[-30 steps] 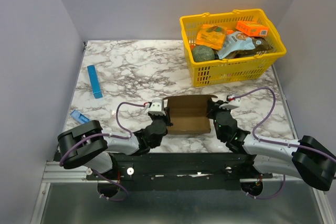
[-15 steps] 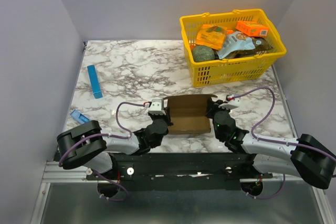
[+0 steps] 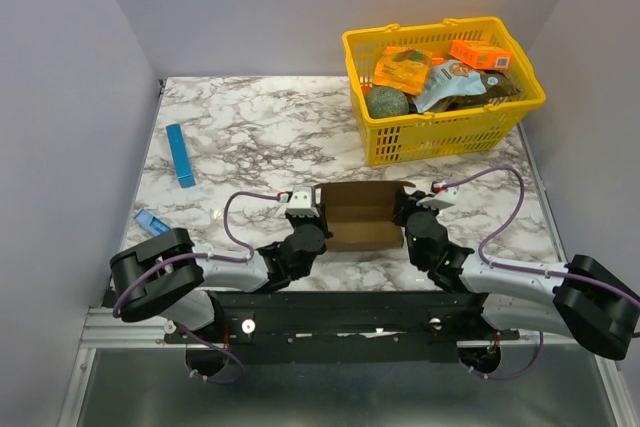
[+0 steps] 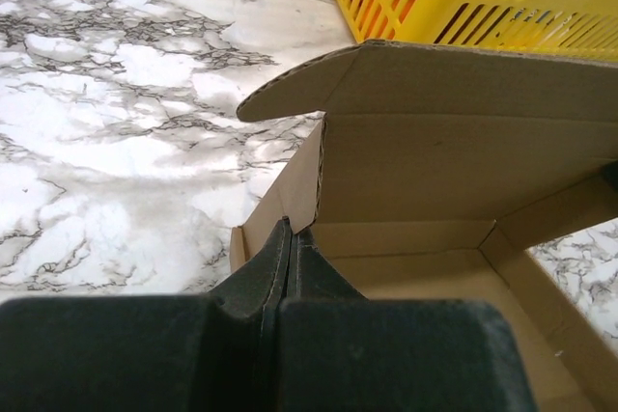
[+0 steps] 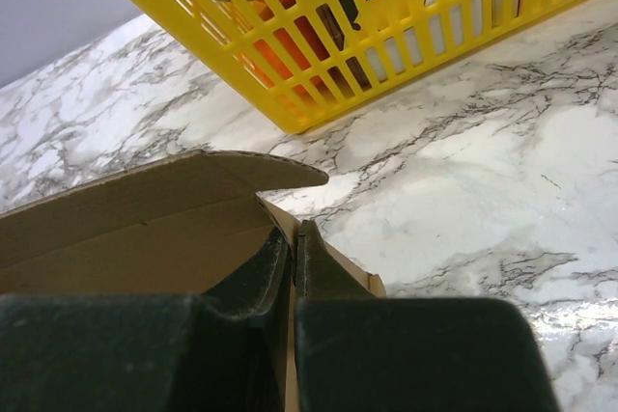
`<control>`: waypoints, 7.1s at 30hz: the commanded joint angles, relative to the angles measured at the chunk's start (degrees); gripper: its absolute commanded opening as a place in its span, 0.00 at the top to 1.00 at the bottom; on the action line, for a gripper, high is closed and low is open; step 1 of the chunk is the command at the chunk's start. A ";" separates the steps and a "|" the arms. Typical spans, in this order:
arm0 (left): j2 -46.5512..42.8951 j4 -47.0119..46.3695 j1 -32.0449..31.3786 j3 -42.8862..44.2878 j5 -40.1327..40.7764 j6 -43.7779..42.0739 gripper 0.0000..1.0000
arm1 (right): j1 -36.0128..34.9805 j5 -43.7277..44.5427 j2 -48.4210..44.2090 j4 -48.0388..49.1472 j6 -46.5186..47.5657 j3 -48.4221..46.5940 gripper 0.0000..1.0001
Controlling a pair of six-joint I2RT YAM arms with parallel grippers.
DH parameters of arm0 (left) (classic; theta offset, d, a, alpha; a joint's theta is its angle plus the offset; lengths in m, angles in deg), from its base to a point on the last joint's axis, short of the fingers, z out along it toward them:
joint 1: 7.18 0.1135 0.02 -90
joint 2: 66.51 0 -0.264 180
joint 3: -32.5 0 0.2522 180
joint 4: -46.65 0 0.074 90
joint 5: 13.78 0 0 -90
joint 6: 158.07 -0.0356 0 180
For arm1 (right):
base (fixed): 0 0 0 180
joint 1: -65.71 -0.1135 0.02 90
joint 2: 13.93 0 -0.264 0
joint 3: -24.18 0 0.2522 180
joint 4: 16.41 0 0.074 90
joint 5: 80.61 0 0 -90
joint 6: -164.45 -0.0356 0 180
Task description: Fold the paper box
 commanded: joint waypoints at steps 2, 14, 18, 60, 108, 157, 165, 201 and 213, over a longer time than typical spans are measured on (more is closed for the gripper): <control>2.20 -0.04 -2.12 -0.88 -10.44 3.60 1.00 | -2.15 -5.92 2.11 -10.39 -3.44 1.77 0.90; 3.17 -5.32 -4.05 -7.40 -11.50 -4.74 1.00 | -2.50 -6.71 -4.47 -17.24 -5.29 3.53 0.72; 4.66 -4.62 -5.54 -7.31 -8.34 -7.91 1.00 | -2.68 -11.52 -12.28 -20.41 -2.49 5.54 0.46; -11.58 -3.56 -8.01 -16.78 -3.75 -12.40 0.28 | -2.68 -36.17 -16.63 -44.94 10.62 -31.35 0.16; -22.32 21.76 19.86 -6.78 -48.23 11.95 0.23 | -2.33 -19.37 -2.37 -33.60 -8.27 -6.49 0.30; -22.15 16.40 19.77 -7.49 -49.80 3.77 0.11 | 0.75 -33.52 -22.42 -65.33 -31.31 1.59 0.37; -14.24 16.31 19.77 -8.71 -53.60 2.80 0.26 | 0.75 -32.64 -21.62 -65.06 -30.78 1.51 0.46; -18.27 17.88 19.77 -16.27 -39.89 8.34 0.80 | 4.61 -33.18 3.61 -51.42 -14.00 -15.45 0.26; -18.19 19.29 19.77 -14.95 -39.09 8.43 0.80 | 4.61 -45.28 -2.89 -64.01 -11.62 -19.77 0.44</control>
